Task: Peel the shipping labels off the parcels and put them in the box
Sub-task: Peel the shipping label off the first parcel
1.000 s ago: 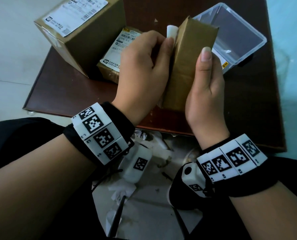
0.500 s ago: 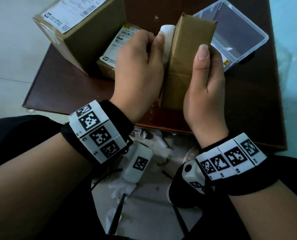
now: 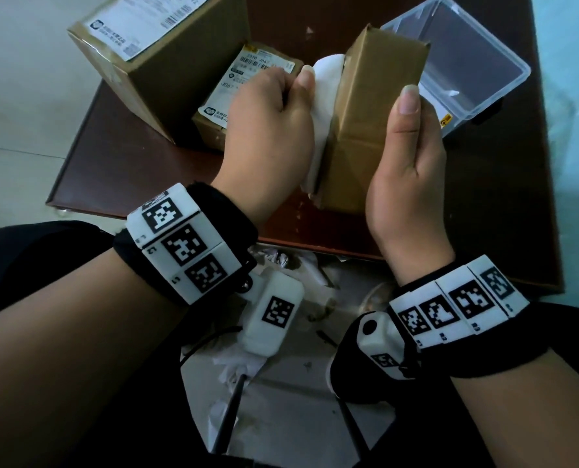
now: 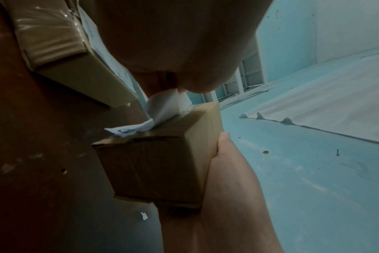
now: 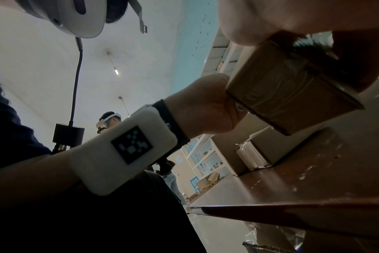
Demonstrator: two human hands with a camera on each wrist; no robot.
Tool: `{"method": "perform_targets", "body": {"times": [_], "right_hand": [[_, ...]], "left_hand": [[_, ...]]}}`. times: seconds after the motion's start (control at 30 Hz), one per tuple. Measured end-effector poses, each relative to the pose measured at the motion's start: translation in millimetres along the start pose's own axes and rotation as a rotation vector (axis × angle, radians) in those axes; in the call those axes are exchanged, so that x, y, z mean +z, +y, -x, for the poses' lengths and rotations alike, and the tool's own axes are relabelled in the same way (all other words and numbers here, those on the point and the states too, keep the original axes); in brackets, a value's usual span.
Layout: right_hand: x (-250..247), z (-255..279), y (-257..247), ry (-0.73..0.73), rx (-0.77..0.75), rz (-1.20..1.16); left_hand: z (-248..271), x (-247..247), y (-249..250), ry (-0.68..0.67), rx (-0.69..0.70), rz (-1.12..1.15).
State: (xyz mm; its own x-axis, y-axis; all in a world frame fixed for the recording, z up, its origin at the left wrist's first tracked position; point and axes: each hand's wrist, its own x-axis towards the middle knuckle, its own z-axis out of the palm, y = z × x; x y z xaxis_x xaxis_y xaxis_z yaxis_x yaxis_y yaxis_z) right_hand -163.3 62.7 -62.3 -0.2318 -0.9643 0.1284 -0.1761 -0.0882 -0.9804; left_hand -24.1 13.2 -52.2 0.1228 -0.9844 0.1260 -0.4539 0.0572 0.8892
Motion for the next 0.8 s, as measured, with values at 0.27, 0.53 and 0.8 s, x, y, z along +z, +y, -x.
{"method": "perform_targets", "body": {"times": [0.27, 0.53, 0.8], "right_hand": [[4.9, 1.7, 1.1, 0.019, 0.157, -0.215], [5.9, 0.5, 0.2, 0.010, 0.208, -0.337], [1.5, 0.4, -5.2, 0.067, 0.243, -0.299]], "left_hand": [[-2.4, -1.3, 5.6, -0.016, 0.125, -0.060], [7.0, 2.2, 4.2, -0.030, 0.273, -0.103], [5.8, 2.0, 4.5, -0.095, 0.088, 0.041]]}}
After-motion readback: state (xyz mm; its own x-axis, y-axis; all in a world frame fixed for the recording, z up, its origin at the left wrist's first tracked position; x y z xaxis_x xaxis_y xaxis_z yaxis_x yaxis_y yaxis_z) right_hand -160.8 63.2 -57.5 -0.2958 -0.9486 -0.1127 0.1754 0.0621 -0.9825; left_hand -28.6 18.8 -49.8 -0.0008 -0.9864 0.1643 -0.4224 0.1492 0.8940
